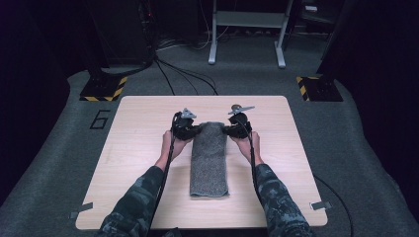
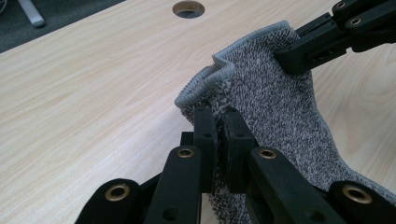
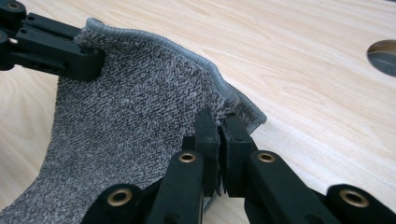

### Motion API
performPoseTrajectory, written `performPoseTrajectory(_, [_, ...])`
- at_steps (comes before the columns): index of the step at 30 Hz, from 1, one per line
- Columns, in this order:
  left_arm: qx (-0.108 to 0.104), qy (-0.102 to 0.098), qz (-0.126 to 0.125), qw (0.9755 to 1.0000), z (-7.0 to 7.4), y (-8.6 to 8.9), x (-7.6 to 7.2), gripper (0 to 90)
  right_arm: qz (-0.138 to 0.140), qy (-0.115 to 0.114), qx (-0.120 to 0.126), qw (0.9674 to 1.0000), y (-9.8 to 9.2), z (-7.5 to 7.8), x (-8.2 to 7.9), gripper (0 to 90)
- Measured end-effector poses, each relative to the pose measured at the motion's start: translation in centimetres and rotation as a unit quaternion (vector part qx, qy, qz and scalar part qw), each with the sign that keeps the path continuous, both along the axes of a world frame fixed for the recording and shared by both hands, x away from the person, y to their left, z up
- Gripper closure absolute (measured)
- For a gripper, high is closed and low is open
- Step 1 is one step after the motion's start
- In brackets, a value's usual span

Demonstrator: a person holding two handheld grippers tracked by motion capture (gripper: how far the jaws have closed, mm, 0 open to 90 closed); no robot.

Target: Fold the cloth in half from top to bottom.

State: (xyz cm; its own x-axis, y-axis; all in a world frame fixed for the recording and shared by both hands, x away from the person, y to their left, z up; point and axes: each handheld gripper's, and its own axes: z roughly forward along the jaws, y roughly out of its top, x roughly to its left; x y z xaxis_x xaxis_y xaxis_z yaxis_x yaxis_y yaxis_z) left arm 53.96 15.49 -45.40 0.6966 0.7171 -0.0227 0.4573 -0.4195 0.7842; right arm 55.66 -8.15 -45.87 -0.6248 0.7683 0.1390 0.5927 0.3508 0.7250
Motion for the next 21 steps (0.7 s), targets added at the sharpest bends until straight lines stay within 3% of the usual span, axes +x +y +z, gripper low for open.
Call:
performPoseTrajectory(5, [0.031,0.027,0.018,0.999,-1.1,-0.3,0.8,85.0,-0.021,0.023,-0.028,0.9991,0.6,-1.9,1.8,62.6])
performPoseTrajectory(9, [0.04,0.056,0.031,0.9972,-2.3,0.1,1.6,82.9,-0.042,0.039,-0.05,0.9971,1.7,-3.7,2.9,53.8])
performPoseTrajectory(10, [0.043,0.059,0.038,0.9966,-2.6,0.2,1.8,81.4,-0.045,0.043,-0.053,0.9967,1.9,-3.9,3.1,53.8])
performPoseTrajectory(14, [0.044,0.072,0.047,0.9953,-3.1,0.5,2.2,75.0,-0.047,0.019,-0.059,0.997,2.6,-3.8,3.8,52.2])
performPoseTrajectory(18, [0.042,0.087,0.062,0.9934,-3.7,0.9,2.5,70.0,-0.047,0.034,-0.075,0.9955,3.4,-4.1,4.3,55.0])
performPoseTrajectory(21, [0.043,0.092,0.069,0.9925,-4.0,1.1,2.7,72.9,-0.047,0.04,-0.084,0.9945,3.7,-4.5,4.3,61.6])
